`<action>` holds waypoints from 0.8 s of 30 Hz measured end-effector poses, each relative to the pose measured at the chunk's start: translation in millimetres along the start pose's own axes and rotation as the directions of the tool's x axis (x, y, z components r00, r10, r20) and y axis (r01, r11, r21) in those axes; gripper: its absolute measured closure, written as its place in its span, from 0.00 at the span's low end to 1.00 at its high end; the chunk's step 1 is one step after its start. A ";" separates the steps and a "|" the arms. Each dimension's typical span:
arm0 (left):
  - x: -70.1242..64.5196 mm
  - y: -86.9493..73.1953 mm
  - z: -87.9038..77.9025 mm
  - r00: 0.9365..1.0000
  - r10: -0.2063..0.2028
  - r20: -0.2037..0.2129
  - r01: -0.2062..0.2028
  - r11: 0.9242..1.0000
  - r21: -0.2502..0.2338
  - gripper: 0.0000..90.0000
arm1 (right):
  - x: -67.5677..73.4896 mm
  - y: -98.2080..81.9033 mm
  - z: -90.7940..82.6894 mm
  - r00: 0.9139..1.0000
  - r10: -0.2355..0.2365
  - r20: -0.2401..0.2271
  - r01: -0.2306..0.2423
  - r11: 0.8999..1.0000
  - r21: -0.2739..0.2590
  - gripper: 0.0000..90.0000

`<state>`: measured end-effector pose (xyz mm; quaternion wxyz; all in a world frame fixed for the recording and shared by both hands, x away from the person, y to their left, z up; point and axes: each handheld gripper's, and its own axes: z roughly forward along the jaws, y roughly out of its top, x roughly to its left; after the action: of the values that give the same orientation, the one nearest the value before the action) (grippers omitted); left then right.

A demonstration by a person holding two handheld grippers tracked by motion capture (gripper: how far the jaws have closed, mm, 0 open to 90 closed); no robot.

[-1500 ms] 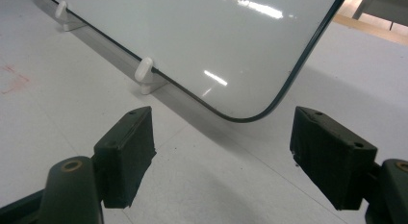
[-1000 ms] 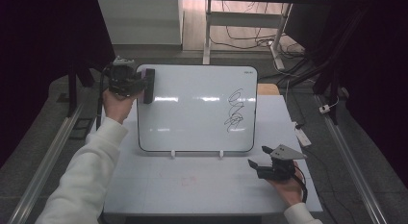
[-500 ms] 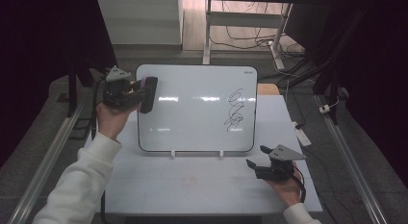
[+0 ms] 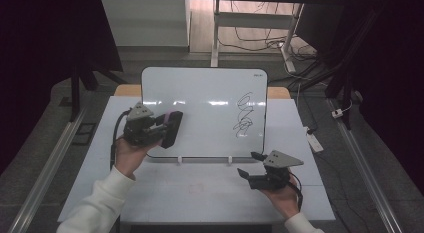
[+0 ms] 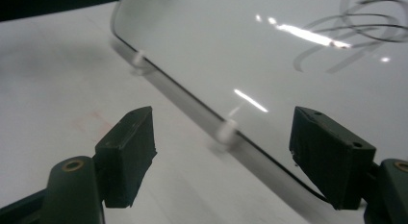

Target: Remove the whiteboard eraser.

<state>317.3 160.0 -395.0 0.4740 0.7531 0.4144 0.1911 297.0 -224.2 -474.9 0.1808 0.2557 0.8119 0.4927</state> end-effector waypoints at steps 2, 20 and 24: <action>-6.6 -3.8 6.7 1.000 0.003 0.021 -0.003 1.000 0.007 0.71 | 6.9 2.7 6.7 1.000 0.000 -0.024 0.000 1.000 0.005 0.26; -50.3 -19.8 45.9 0.986 0.045 0.159 -0.052 0.998 0.040 0.71 | 38.1 33.1 60.7 0.983 0.111 -0.146 -0.112 0.994 -0.003 0.25; -59.0 -21.2 50.4 0.984 0.061 0.169 -0.069 0.997 0.040 0.71 | 43.2 40.4 69.5 0.981 0.149 -0.125 -0.152 0.988 -0.014 0.25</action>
<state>307.8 88.9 -431.4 0.4833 0.7903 0.3525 0.1329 309.8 -133.9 -471.9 0.0954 0.2833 0.7942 0.5291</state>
